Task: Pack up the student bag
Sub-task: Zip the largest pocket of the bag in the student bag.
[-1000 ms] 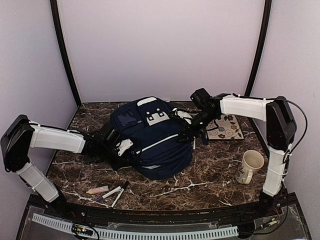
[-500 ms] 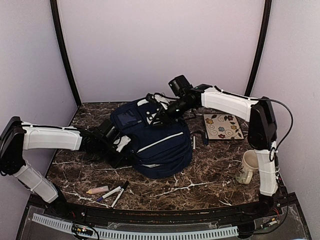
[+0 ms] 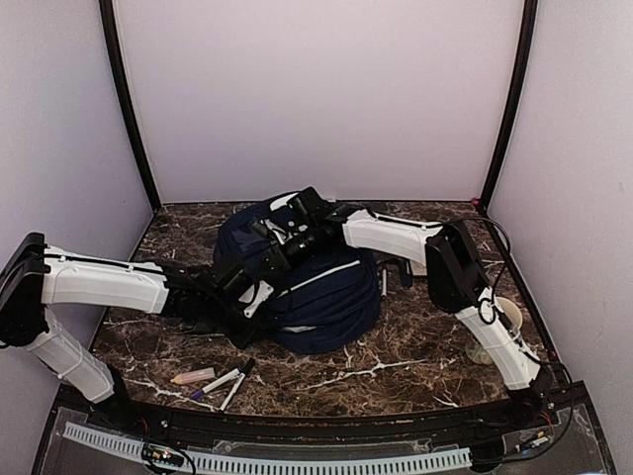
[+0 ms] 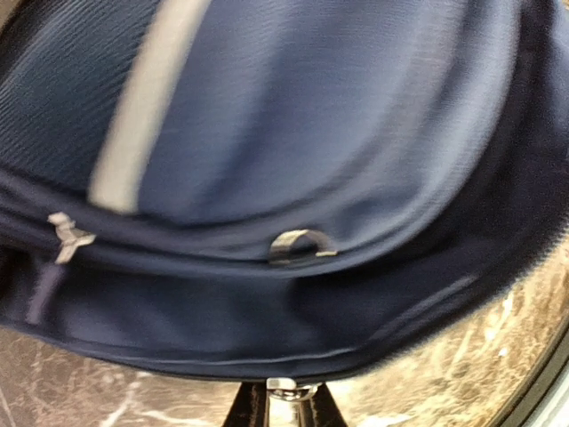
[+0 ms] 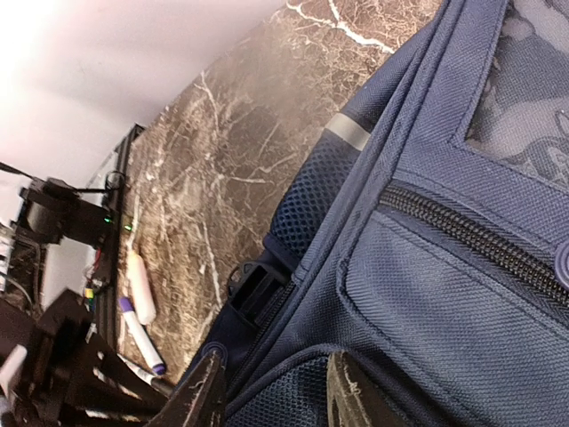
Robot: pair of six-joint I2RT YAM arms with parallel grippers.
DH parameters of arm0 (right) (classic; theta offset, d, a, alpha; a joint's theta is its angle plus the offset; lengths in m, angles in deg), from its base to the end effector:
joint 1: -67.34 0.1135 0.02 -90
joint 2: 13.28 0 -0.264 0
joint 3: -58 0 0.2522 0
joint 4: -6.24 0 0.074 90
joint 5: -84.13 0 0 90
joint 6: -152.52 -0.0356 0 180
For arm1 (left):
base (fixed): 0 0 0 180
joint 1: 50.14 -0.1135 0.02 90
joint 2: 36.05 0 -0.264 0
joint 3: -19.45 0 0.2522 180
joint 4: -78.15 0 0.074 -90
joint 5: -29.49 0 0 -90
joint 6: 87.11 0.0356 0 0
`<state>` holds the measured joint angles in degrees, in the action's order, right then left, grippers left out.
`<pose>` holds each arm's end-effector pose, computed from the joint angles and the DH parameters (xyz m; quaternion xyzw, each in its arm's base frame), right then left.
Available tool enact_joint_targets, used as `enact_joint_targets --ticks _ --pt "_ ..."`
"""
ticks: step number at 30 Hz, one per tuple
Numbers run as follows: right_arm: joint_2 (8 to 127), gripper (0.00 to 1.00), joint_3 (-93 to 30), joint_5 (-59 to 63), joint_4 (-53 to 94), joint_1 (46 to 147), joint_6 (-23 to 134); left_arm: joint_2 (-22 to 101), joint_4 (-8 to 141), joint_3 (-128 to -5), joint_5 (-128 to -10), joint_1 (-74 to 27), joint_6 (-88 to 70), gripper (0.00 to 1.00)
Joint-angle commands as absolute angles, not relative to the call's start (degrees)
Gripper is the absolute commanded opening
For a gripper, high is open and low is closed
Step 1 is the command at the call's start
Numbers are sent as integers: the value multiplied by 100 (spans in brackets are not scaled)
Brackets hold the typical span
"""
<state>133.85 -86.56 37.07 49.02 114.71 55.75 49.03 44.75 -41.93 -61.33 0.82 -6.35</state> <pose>0.3641 0.4314 0.1743 -0.4291 0.7592 0.4624 0.1607 0.1809 -0.2239 0.1831 0.3434 0.8955 -0.1480 0.2415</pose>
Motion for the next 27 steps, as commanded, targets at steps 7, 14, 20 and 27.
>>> enact_joint_targets --ticks 7,14,20,27 --pt "14134 36 -8312 3526 4699 11154 4791 5189 5584 -4397 -6676 858 -673 0" --pt "14193 34 -8229 3560 4690 11159 4793 6169 5914 -5332 -6577 1232 -206 0" --pt "14218 32 -8196 3647 4663 11163 4802 6583 6612 -5771 -6656 1360 113 0" --pt "13809 32 -8360 4021 4863 11068 5089 6706 6474 -6189 -6478 1435 476 25"
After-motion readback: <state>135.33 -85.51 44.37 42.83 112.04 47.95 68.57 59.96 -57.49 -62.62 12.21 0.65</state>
